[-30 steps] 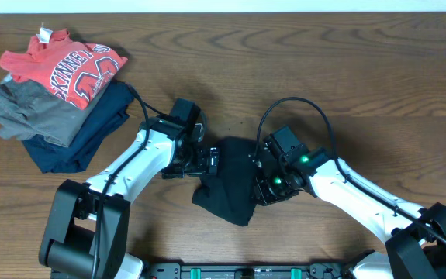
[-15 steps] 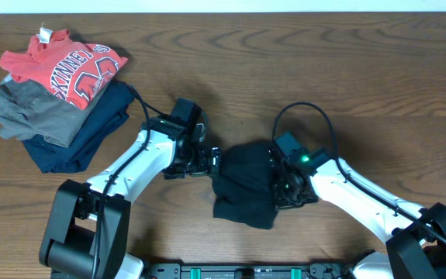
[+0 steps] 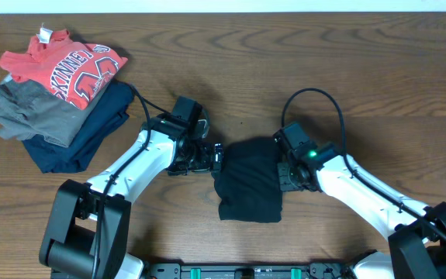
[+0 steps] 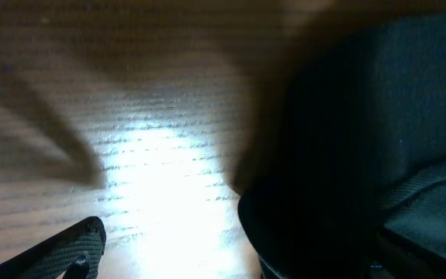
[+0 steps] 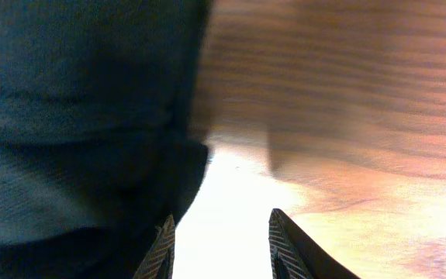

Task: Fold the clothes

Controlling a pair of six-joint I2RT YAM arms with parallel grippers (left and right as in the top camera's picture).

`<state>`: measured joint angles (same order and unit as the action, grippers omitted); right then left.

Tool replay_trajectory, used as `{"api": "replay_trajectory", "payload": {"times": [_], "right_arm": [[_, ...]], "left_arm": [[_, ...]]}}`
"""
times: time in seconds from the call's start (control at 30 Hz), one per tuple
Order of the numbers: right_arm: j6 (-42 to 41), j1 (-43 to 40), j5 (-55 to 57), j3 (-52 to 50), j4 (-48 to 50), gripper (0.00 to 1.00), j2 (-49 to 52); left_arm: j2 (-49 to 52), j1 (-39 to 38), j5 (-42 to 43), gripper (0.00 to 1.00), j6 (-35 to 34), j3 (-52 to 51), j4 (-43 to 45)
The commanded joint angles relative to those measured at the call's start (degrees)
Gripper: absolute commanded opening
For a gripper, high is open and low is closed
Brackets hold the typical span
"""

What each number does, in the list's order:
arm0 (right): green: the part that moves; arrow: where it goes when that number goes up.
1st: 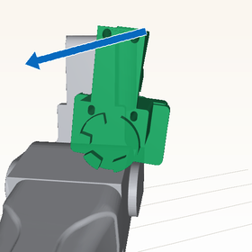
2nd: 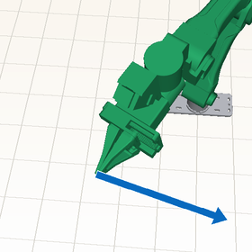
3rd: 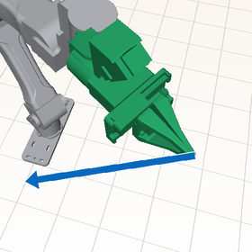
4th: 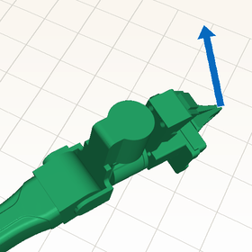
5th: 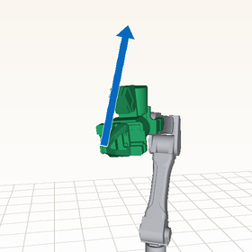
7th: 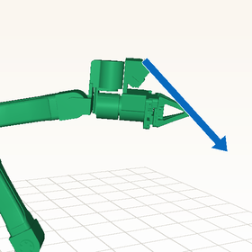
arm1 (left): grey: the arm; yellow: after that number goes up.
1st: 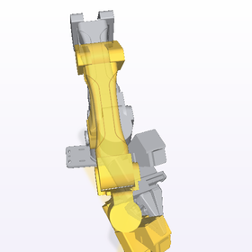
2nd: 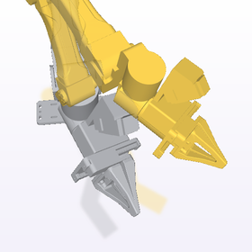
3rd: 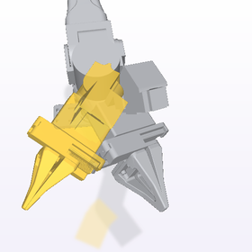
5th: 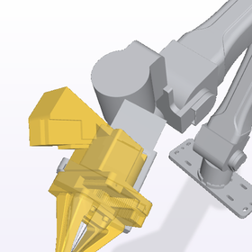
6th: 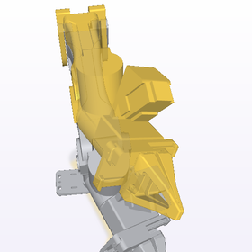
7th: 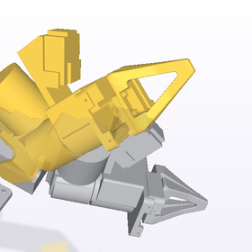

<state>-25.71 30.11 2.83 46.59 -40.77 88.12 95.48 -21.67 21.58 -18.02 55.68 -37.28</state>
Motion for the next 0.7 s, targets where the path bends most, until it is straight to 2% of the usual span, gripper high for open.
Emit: {"api": "replay_trajectory", "payload": {"times": [0.0,0.2,0.33,0.4,0.53,0.67], "right_arm": [[2.23,-2.01,2.12,2.14,-1.86,0.39,-0.61],[2.23,-7.15,2.12,4.85,-6.71,0.36,-4.15],[2.36,-10.82,2.1,4.87,-7.58,0.37,-7.23],[2.67,-12.09,2.08,4.87,-7.8,0.37,-8.2],[2.64,-13.7,1.38,4.87,-8.48,0.37,-8.96],[2.6,-13.92,0.22,4.87,-9.07,0.37,-8.96]], "left_arm": [[-0.48,1.03,0.28,0.98,0.33,2.45,0.07],[-6.12,4.26,0.76,0.98,0.39,5.73,0.09],[-11.17,6.16,9.79,0.98,5.42,5.73,-0.68],[-12.09,6.29,11.91,0.98,5.77,5.6,-1.44],[-10.29,6.29,13.31,0.98,5.75,3.85,-0.48],[-3.93,6.27,18.71,0.98,5.95,2.75,1.79]]}}
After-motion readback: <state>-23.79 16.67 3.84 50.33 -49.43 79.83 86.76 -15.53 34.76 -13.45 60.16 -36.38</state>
